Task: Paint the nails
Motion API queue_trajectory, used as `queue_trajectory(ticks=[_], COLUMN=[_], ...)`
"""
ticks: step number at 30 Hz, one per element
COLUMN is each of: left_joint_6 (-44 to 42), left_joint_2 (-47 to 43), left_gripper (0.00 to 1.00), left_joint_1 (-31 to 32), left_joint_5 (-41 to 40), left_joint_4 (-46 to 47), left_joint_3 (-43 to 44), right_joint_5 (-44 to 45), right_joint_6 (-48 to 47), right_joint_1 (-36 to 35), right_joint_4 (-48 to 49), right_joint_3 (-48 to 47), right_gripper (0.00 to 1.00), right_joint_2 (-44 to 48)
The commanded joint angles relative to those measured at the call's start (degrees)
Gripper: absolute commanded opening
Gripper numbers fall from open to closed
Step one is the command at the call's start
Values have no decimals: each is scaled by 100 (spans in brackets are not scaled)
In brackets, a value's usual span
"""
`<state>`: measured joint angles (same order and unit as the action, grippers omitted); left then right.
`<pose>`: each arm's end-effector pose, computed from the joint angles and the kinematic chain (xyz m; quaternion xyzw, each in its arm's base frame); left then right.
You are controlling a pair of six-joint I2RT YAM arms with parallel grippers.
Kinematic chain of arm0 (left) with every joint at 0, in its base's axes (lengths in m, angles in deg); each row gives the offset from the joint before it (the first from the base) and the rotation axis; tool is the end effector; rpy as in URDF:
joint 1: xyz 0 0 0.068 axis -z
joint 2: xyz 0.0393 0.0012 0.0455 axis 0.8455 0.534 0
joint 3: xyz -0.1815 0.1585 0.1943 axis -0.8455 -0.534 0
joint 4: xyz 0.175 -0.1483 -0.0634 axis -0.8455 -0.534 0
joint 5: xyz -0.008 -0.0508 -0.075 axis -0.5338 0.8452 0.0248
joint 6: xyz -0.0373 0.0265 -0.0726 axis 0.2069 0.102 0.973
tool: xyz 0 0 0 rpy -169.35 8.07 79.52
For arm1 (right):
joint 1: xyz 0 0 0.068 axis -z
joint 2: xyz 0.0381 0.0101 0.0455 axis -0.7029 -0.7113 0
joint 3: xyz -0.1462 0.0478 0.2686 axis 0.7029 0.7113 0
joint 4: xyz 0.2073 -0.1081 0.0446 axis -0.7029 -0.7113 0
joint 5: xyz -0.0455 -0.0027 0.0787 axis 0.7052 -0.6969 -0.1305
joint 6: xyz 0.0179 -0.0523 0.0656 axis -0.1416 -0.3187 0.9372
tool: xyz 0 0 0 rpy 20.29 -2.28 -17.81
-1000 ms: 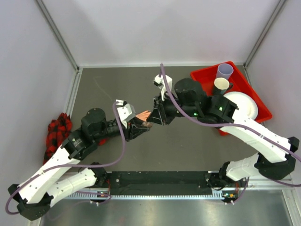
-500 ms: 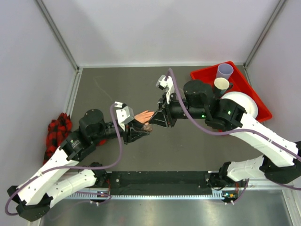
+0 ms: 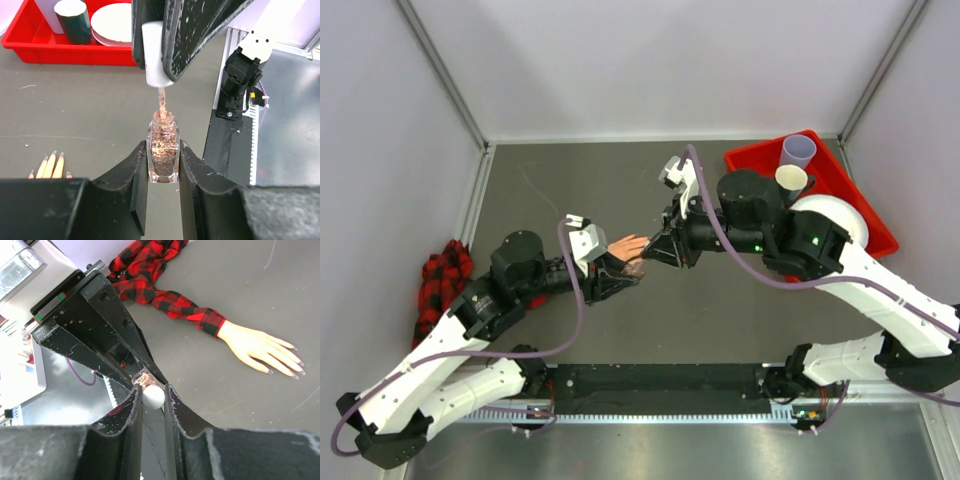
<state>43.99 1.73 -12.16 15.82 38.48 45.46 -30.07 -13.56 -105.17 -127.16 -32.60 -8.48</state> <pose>0.0684 -0.1224 0.3977 0.4338 0.6179 -0.4205 0.5031 0.1094 0.2231 0.4794 -0.3672 0.7330 0.4095 0.4002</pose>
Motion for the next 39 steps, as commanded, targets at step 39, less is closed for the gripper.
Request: queue_trajectory(ticks=[39], left_joint_6=[407], left_joint_2=[-410], left_gripper=[0], left_joint_1=[14], left_joint_5=[-3293], left_joint_4=[1806], left_joint_3=[-365], right_joint_5=[1656], right_joint_6=[894], right_joint_1=[715], right_joint_4=[840], right_joint_3=[1237], right_gripper=[0], right_joint_2=[930])
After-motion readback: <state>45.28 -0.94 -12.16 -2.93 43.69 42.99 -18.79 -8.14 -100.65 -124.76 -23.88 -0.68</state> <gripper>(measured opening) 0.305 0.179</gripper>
